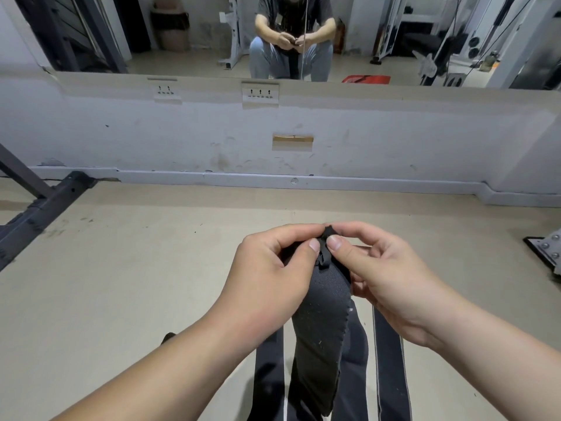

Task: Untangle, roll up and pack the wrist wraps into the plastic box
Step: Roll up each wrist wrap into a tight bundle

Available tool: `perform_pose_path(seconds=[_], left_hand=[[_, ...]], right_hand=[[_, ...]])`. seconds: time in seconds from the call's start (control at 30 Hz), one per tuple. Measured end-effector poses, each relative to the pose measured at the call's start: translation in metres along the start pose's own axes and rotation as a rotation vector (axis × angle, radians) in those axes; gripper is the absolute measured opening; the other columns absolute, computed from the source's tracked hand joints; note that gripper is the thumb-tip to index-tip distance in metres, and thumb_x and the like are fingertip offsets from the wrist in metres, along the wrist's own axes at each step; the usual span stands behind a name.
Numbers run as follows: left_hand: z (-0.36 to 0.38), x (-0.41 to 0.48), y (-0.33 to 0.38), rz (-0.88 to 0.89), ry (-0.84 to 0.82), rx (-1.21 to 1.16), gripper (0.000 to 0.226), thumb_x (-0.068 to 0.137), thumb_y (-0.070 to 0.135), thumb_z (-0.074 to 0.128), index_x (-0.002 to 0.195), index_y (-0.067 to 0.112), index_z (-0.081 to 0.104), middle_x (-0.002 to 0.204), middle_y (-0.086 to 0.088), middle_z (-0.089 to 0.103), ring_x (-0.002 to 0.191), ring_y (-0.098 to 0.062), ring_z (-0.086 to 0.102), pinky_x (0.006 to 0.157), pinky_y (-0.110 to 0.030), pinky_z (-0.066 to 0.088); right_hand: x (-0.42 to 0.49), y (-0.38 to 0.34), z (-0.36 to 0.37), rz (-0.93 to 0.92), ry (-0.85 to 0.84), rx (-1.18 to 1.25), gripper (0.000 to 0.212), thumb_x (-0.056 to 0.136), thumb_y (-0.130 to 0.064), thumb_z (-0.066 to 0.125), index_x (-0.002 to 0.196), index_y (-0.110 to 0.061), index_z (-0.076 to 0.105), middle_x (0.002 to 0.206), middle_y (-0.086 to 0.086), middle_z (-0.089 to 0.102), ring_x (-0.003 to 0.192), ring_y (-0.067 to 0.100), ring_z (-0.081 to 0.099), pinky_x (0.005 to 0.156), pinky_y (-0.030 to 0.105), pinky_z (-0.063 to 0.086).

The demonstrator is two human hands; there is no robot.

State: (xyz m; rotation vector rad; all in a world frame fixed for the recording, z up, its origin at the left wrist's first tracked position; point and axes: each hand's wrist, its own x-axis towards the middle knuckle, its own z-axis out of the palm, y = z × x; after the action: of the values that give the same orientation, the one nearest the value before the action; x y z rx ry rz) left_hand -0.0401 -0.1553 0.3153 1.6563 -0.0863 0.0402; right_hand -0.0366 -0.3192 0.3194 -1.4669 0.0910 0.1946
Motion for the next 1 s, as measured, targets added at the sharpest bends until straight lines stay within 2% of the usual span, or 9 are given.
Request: perform_pose_path(seconds=[0.07, 0.17, 0.27, 0.37, 0.5, 0.67, 0.77, 0.87, 1.0], left_hand=[[0.001, -0.002, 0.001, -0.007, -0.033, -0.005, 0.020, 0.094, 0.023, 0.077, 0.113, 0.027, 0.080, 0.107, 0.019, 0.080, 0.106, 0.005, 0.072, 0.098, -0.022, 0.057], [0.001, -0.001, -0.001, -0.007, -0.057, 0.040, 0.028, 0.087, 0.027, 0.085, 0.114, 0.028, 0.079, 0.107, 0.018, 0.079, 0.105, 0.004, 0.072, 0.097, -0.024, 0.058], [0.000, 0.002, -0.002, -0.010, -0.046, 0.060, 0.026, 0.089, 0.020, 0.084, 0.113, 0.029, 0.079, 0.106, 0.018, 0.079, 0.105, 0.004, 0.072, 0.099, -0.025, 0.057], [-0.001, 0.006, -0.005, -0.004, -0.051, 0.130, 0.026, 0.095, 0.016, 0.077, 0.115, 0.032, 0.077, 0.107, 0.019, 0.078, 0.104, 0.004, 0.071, 0.097, -0.024, 0.057], [-0.002, 0.009, -0.009, -0.015, -0.033, 0.186, 0.025, 0.100, 0.012, 0.068, 0.112, 0.033, 0.074, 0.102, 0.017, 0.078, 0.096, -0.008, 0.073, 0.093, -0.030, 0.058], [0.002, 0.009, -0.009, -0.059, 0.046, 0.042, 0.022, 0.100, 0.007, 0.068, 0.101, 0.026, 0.078, 0.095, 0.003, 0.080, 0.093, -0.025, 0.075, 0.092, -0.043, 0.061], [0.002, 0.006, -0.007, -0.064, 0.057, -0.023, 0.022, 0.100, 0.005, 0.068, 0.100, 0.024, 0.080, 0.096, 0.005, 0.081, 0.094, -0.017, 0.076, 0.092, -0.038, 0.062], [0.000, 0.005, -0.005, -0.079, 0.010, -0.033, 0.026, 0.100, 0.004, 0.067, 0.108, 0.026, 0.078, 0.101, 0.007, 0.081, 0.097, -0.011, 0.077, 0.093, -0.032, 0.062], [-0.002, 0.005, -0.002, -0.183, -0.079, -0.094, 0.039, 0.102, 0.003, 0.065, 0.132, 0.029, 0.064, 0.107, 0.003, 0.081, 0.095, -0.008, 0.078, 0.080, -0.014, 0.059]], right_hand=[[-0.002, -0.001, 0.001, 0.019, -0.001, 0.036, 0.015, 0.091, -0.025, 0.072, 0.103, -0.017, 0.071, 0.077, 0.009, 0.075, 0.060, 0.017, 0.065, 0.061, 0.031, 0.048], [-0.003, -0.002, 0.000, 0.056, -0.007, 0.106, 0.016, 0.084, -0.027, 0.076, 0.093, -0.019, 0.066, 0.076, 0.010, 0.072, 0.055, 0.019, 0.065, 0.053, 0.028, 0.049], [-0.003, 0.000, -0.001, 0.073, -0.016, 0.137, 0.021, 0.076, -0.030, 0.080, 0.089, -0.023, 0.066, 0.087, 0.015, 0.072, 0.067, 0.025, 0.066, 0.066, 0.035, 0.046], [-0.002, 0.002, 0.000, 0.051, -0.022, 0.119, 0.016, 0.076, -0.027, 0.081, 0.084, -0.022, 0.068, 0.085, 0.013, 0.070, 0.066, 0.024, 0.064, 0.062, 0.034, 0.045], [-0.002, 0.004, 0.001, 0.011, -0.042, 0.070, 0.005, 0.077, -0.026, 0.079, 0.081, -0.024, 0.076, 0.090, 0.013, 0.069, 0.075, 0.027, 0.057, 0.062, 0.034, 0.046], [0.004, 0.005, -0.002, 0.016, -0.060, 0.059, 0.015, 0.077, -0.023, 0.087, 0.088, -0.028, 0.077, 0.096, 0.021, 0.061, 0.086, 0.032, 0.049, 0.069, 0.037, 0.046], [0.006, 0.002, -0.006, 0.024, -0.086, 0.033, 0.016, 0.087, -0.026, 0.081, 0.102, -0.029, 0.075, 0.094, 0.020, 0.067, 0.084, 0.031, 0.052, 0.071, 0.039, 0.045], [0.006, 0.002, -0.008, 0.012, -0.082, -0.024, 0.024, 0.100, -0.016, 0.067, 0.121, -0.026, 0.073, 0.089, 0.020, 0.072, 0.078, 0.025, 0.059, 0.064, 0.031, 0.050], [0.007, 0.011, -0.005, -0.098, 0.022, -0.159, 0.022, 0.100, -0.008, 0.068, 0.105, -0.024, 0.081, 0.108, 0.029, 0.071, 0.083, 0.019, 0.066, 0.068, 0.028, 0.055]])
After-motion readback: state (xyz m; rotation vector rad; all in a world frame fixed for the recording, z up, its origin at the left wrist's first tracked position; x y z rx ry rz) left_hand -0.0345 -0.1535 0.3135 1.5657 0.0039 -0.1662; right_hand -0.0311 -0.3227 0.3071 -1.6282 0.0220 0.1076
